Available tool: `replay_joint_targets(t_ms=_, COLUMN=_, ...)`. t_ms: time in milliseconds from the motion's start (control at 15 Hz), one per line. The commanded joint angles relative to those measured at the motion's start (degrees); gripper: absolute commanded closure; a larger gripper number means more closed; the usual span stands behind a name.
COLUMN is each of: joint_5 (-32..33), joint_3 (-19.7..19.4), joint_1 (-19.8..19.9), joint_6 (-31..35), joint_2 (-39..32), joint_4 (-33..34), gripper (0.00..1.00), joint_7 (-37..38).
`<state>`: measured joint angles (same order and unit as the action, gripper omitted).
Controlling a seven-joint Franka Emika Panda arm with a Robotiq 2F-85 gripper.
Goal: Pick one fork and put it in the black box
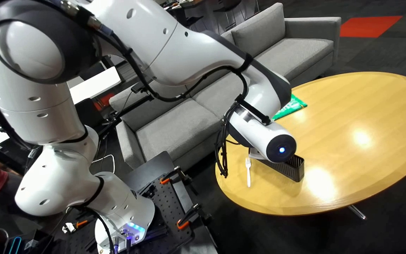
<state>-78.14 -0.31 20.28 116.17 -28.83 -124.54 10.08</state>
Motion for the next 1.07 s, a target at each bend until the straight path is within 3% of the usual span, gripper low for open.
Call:
replay_joint_targets(t_ms=0, joint_5=-4.9, joint_3=-3.8, joint_1=-3.4, joint_6=-3.6, joint_2=-4.8, joint_4=3.1, gripper=0.97, joint_7=-0.7)
replay_joint_targets(t_ms=467, joint_5=-13.2, joint_3=-5.7, joint_1=-4.3, joint_6=-6.2, joint_2=-14.9, joint_4=9.5, gripper=0.97, joint_7=-0.1)
replay_joint_targets(t_ms=1000, joint_5=-17.9, joint_3=-6.2, joint_1=-4.5, joint_6=-7.0, joint_2=-23.2, joint_4=15.6, gripper=0.97, joint_7=0.7)
